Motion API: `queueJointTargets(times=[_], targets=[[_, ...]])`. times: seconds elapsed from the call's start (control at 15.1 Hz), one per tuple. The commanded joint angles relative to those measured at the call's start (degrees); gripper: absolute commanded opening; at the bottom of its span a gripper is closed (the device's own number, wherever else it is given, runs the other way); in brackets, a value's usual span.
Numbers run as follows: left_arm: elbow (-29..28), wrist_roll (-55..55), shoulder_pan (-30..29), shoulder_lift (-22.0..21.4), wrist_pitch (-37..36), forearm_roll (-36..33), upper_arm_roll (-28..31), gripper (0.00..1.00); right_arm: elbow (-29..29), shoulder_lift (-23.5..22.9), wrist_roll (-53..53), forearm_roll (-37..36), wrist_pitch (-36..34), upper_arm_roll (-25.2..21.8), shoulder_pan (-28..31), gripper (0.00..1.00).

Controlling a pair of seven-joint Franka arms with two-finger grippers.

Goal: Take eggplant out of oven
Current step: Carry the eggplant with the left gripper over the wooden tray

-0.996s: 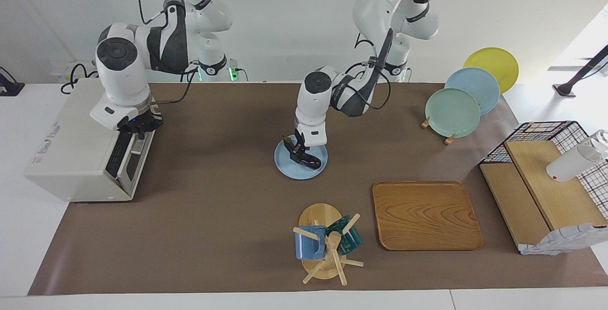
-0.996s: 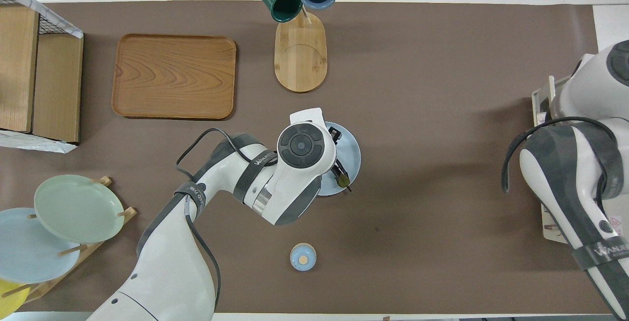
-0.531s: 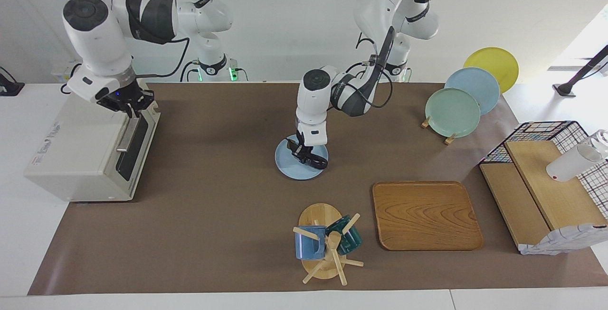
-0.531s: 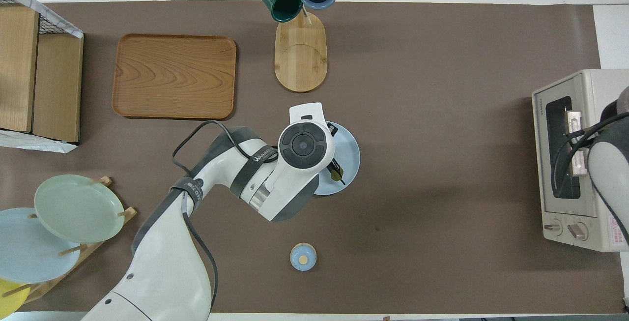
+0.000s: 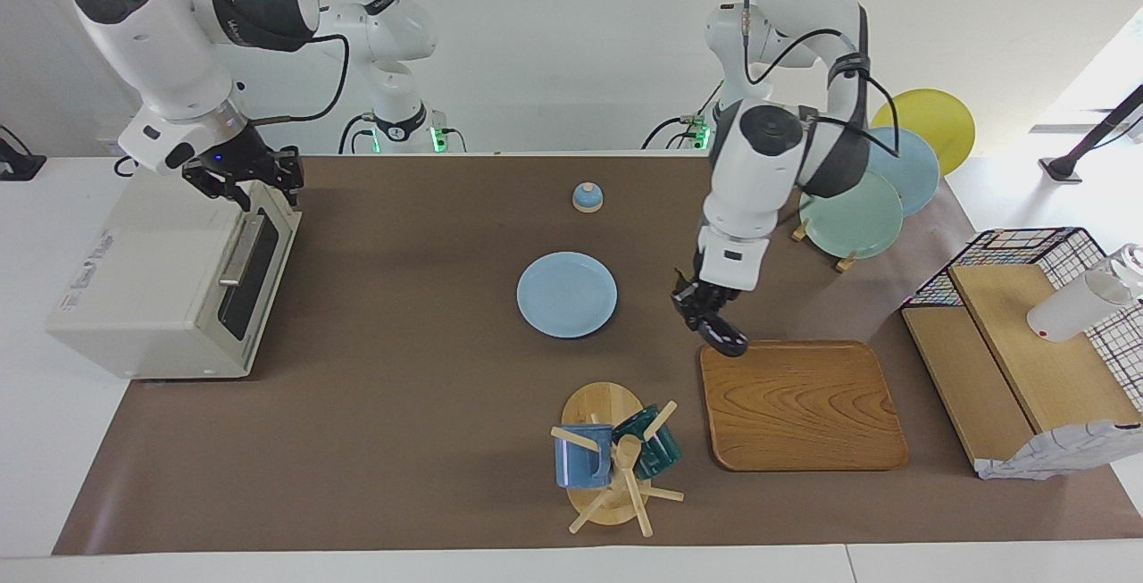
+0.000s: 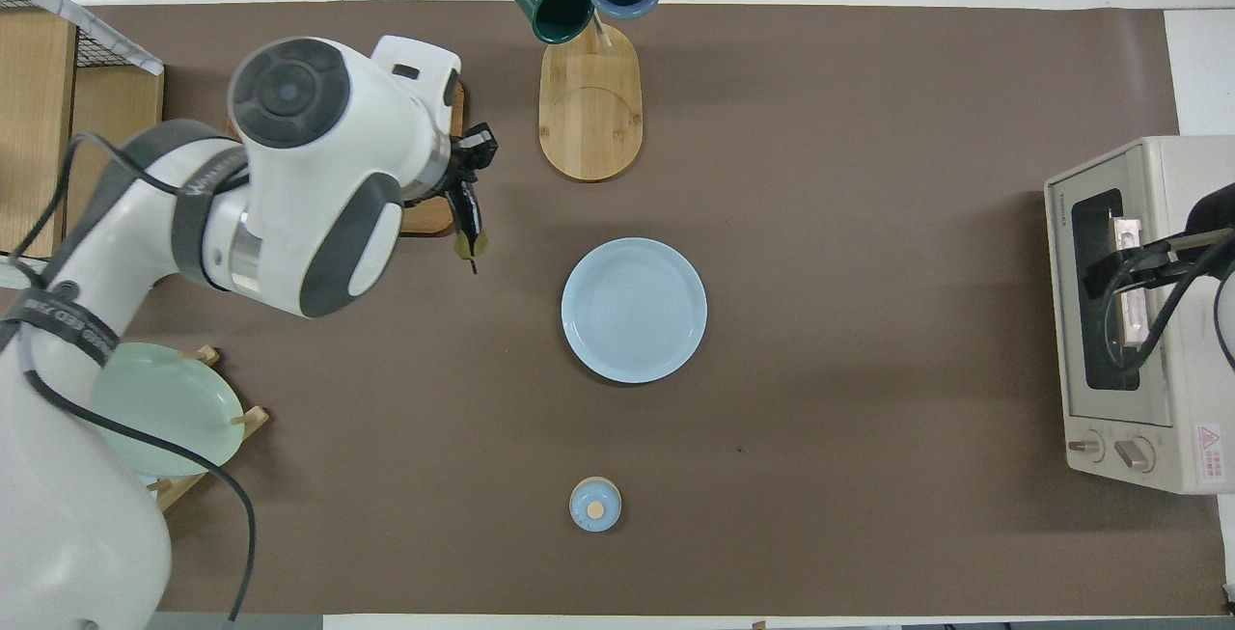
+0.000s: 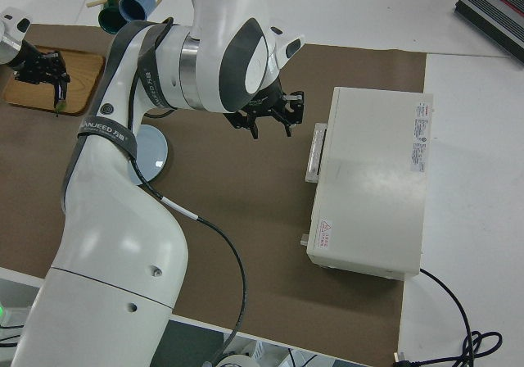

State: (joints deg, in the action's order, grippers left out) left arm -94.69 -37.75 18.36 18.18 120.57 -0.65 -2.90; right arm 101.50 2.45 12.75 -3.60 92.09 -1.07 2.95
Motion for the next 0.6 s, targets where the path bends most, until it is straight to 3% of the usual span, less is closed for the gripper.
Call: queueJointTargets(times=[0.0, 0.2, 0.33, 0.53], targets=[[0.8, 16.0, -6.0, 1.4, -1.0, 1.3, -0.7, 0.0, -0.5, -0.3, -1.8, 1.4, -0.8, 0.3, 0.9, 1.0], [1.4, 26.0, -10.8, 4.0, -0.2, 1.4, -0.7, 0.0, -1.1, -0.9, -1.8, 0.9, -0.6, -0.9, -1.0, 1.0], [2.7, 28.2, -11.9, 6.9, 0.7, 1.0, -0.6, 0.0, -1.2, -1.2, -1.9, 0.9, -0.6, -4.6, -5.5, 1.0], [6.4, 32.0, -11.9, 11.9, 2.9, 0.6, -0.5, 0.0, -0.8, -0.9, -1.8, 1.5, -0.3, -7.4, -6.6, 1.0]])
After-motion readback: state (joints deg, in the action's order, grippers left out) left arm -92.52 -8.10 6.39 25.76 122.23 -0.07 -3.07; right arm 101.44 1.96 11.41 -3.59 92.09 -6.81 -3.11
